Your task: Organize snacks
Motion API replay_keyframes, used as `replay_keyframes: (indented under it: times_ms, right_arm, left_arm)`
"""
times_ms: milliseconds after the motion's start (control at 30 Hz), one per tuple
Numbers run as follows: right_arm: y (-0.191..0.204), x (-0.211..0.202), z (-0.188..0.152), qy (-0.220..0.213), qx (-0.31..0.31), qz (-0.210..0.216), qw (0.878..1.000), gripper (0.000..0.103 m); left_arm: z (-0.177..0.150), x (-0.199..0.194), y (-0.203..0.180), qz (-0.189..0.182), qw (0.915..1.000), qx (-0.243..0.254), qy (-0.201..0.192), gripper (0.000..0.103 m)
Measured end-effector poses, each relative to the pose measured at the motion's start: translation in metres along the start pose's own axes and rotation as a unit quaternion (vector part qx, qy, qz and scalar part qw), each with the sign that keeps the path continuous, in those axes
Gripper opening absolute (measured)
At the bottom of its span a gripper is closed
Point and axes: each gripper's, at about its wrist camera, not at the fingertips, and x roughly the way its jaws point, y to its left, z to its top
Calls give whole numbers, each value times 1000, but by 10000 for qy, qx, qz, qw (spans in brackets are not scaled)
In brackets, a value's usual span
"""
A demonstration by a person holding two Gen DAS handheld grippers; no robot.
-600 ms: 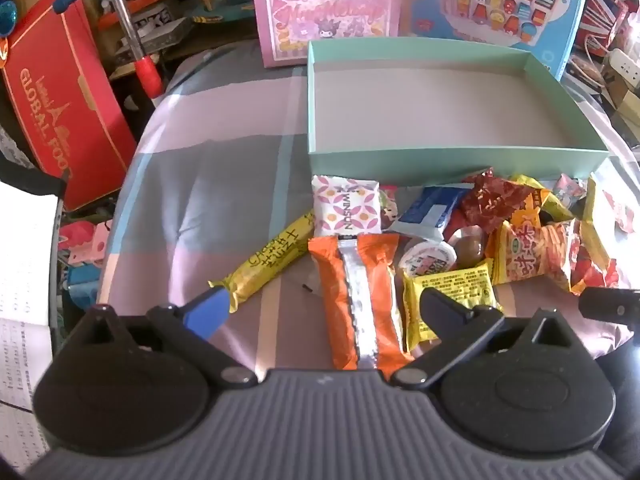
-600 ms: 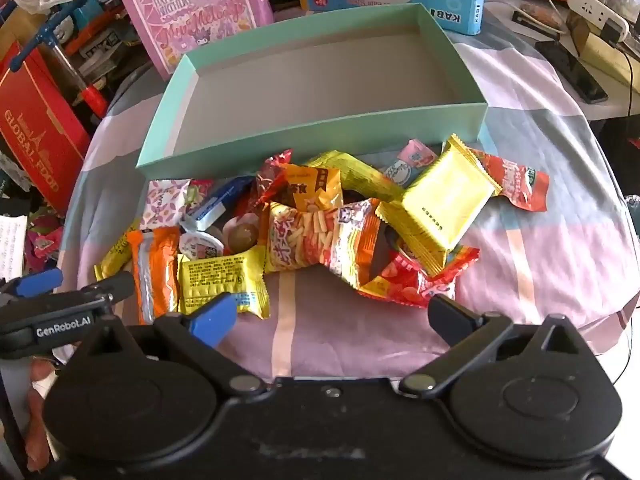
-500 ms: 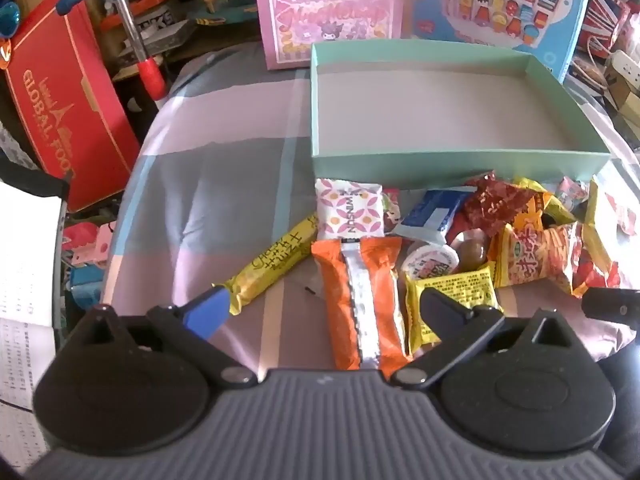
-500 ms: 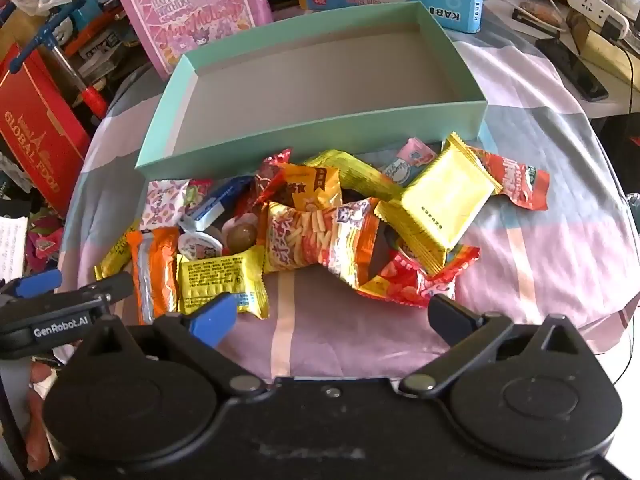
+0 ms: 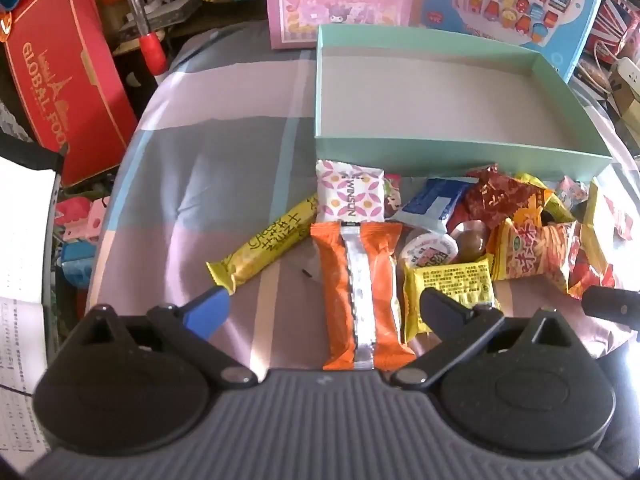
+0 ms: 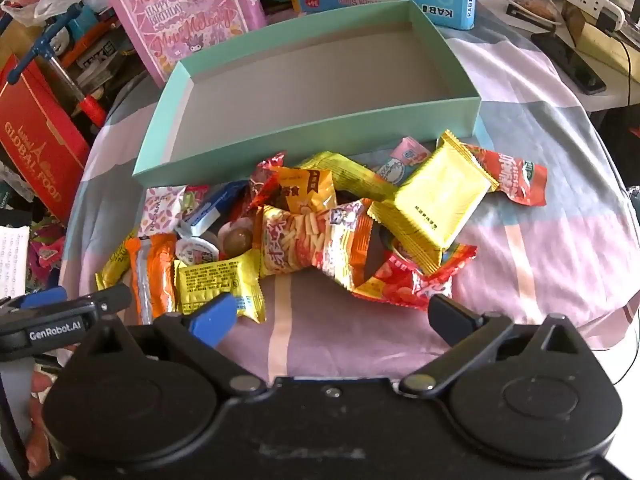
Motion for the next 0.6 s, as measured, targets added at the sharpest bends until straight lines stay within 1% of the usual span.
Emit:
replay_keyframes:
  times_ms: [367,600]
  right_arm:
    - [0,3,0,21,-58,-13,10000,103]
    - [-1,4,1,46,-60,1,10000,103]
  left_arm:
    - [-1,3,-2,-12,10000,6,86,103]
    - [-3,9,-2,-113,9998,-44,159,103]
